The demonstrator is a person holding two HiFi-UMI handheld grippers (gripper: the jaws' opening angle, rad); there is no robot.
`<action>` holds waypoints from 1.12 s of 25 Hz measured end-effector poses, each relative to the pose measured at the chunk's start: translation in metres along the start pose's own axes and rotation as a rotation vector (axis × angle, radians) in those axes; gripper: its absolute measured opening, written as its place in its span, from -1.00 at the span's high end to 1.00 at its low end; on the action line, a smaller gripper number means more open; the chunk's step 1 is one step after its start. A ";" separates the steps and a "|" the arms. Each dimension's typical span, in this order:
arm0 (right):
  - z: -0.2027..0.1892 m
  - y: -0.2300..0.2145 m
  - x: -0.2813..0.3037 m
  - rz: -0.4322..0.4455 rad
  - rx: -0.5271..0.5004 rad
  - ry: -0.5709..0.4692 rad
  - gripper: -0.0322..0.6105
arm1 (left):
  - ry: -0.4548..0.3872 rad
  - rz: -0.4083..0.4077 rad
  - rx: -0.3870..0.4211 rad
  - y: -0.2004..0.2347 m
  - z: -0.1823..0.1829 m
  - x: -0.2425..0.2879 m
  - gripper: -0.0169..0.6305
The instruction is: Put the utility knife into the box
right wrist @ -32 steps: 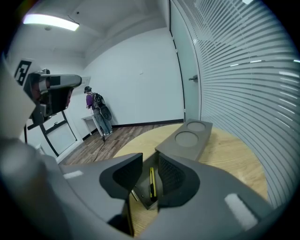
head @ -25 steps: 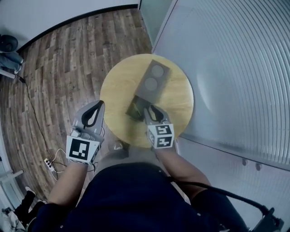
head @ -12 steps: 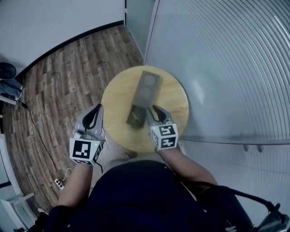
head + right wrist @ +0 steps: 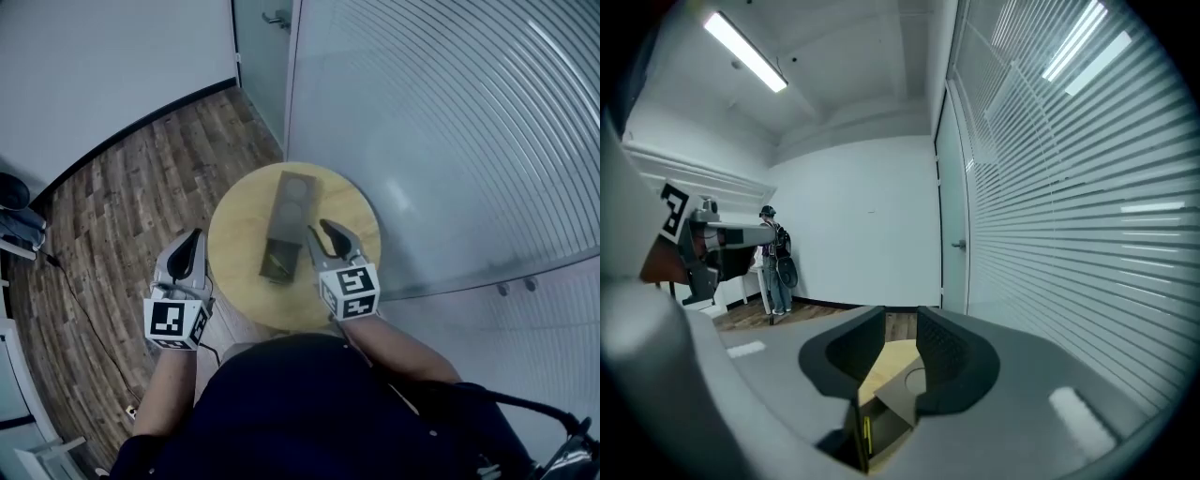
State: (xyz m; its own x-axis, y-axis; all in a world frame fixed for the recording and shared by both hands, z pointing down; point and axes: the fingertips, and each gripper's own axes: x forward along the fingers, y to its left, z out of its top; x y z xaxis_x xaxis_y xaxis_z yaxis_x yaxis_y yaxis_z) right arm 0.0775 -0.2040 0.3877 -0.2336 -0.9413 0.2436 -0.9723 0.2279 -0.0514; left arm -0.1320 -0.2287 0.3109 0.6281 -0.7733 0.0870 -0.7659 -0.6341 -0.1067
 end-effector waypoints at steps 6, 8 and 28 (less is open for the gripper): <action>0.025 -0.003 -0.023 -0.030 0.004 -0.070 0.55 | 0.000 -0.002 -0.024 0.002 -0.002 -0.006 0.94; 0.034 -0.006 -0.034 -0.042 -0.002 -0.101 0.55 | -0.003 0.000 -0.034 0.003 -0.001 -0.008 0.94; 0.061 -0.004 -0.102 -0.073 -0.089 -0.213 0.87 | -0.019 0.032 -0.054 -0.002 0.008 -0.041 0.94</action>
State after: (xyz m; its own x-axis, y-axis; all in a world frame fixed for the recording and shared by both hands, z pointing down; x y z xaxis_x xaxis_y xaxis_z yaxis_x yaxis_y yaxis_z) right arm 0.1044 -0.1242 0.3046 -0.1684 -0.9852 0.0329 -0.9844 0.1699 0.0468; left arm -0.1545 -0.1958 0.2997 0.6051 -0.7934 0.0656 -0.7917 -0.6084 -0.0557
